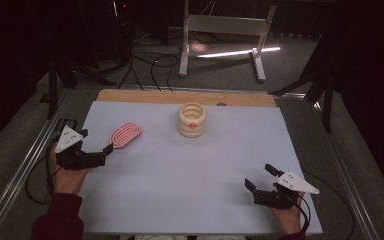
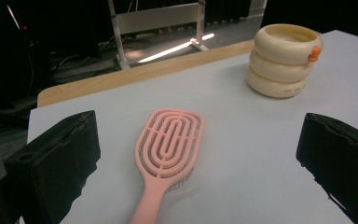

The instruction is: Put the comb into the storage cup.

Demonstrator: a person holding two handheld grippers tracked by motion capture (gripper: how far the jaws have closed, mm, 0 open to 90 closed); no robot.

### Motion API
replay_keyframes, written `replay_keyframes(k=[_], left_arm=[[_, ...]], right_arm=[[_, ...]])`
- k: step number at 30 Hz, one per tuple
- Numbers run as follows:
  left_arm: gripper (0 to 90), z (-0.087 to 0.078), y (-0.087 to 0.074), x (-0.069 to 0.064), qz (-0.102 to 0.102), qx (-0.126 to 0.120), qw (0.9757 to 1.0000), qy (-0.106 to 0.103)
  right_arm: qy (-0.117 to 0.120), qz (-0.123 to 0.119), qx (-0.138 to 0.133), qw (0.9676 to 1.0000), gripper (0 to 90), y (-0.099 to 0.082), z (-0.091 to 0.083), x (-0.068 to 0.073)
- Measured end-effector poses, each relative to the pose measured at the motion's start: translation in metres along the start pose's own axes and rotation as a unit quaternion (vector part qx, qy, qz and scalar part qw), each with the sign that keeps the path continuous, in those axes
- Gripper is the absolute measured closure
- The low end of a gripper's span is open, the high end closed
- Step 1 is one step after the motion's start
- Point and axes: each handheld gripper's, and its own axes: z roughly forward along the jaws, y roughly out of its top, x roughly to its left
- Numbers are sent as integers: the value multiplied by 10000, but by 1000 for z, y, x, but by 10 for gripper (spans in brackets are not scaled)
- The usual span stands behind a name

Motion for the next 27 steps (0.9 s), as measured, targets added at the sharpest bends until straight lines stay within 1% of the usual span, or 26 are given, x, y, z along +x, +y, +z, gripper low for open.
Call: replay_keyframes(k=[2,5,14,16,19,27], left_arm=[[3,5,1,2,-39,46,10000,-1],[4,9,2,5,-26,130,9999,40],[9,16,5,15,-38,289,9996,69],[11,17,5,18,-53,360,9993,107],[20,19,5,22,-107,438,9989,98],[58,29,2,27,-157,669,9976,131]], right_arm=[[2,5,0,10000,79,0,0,0],[0,17,-8,10000,79,0,0,0],[0,33,1,10000,78,-1,0,-1],[-7,28,5,10000,79,-1,1,-1],[-7,46,1,10000,78,0,1,-1],[6,63,-11,10000,79,0,0,-1]])
